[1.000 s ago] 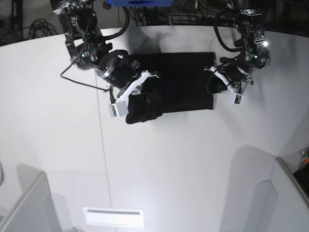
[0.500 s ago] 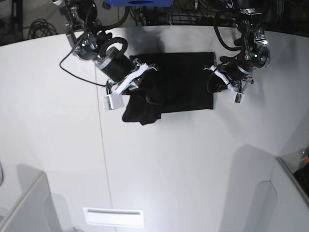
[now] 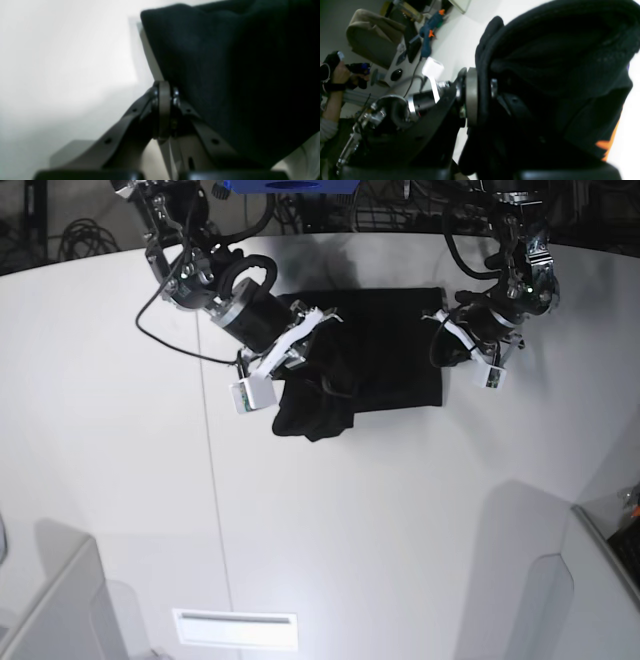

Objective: Fold the T-shirt properly
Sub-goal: 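Lift the strip end with the right gripper and fold it toward the left gripper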

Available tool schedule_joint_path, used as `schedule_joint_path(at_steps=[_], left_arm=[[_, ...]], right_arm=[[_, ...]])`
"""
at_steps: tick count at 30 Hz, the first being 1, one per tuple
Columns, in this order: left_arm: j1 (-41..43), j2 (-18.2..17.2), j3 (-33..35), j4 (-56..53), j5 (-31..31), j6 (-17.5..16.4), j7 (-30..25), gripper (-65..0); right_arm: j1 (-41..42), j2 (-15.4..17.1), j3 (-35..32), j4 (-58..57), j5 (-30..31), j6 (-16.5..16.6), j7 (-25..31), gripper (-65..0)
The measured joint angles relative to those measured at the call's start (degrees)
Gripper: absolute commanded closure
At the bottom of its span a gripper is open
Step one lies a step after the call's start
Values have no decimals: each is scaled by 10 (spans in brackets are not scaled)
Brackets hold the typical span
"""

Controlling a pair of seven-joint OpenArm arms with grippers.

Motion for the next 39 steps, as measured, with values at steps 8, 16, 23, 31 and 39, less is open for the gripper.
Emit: schedule_joint_path(at_steps=[8,16,23,31,39], left_arm=[[10,0,-1,2,-4,-1,-4,0],[10,0,-3,2,-5,-2,-4,0],[17,2,-5,3,-7,-2,-8,0],[18,2,-5,3,-9,-6,-9,0],[17,1,-3,3,-8,-6,-7,0]], right_arm=[[22,-9,-20,-45,-1,-1,-17,0],[38,-25,-19,-111,-1,-1,-14,0],[59,-50,-21,-168,-3,-4,-13,0],[71,-54,-41,-172,-2,-2,-64,0],[85,-58,-41,-178,-2,-1,-81,0]])
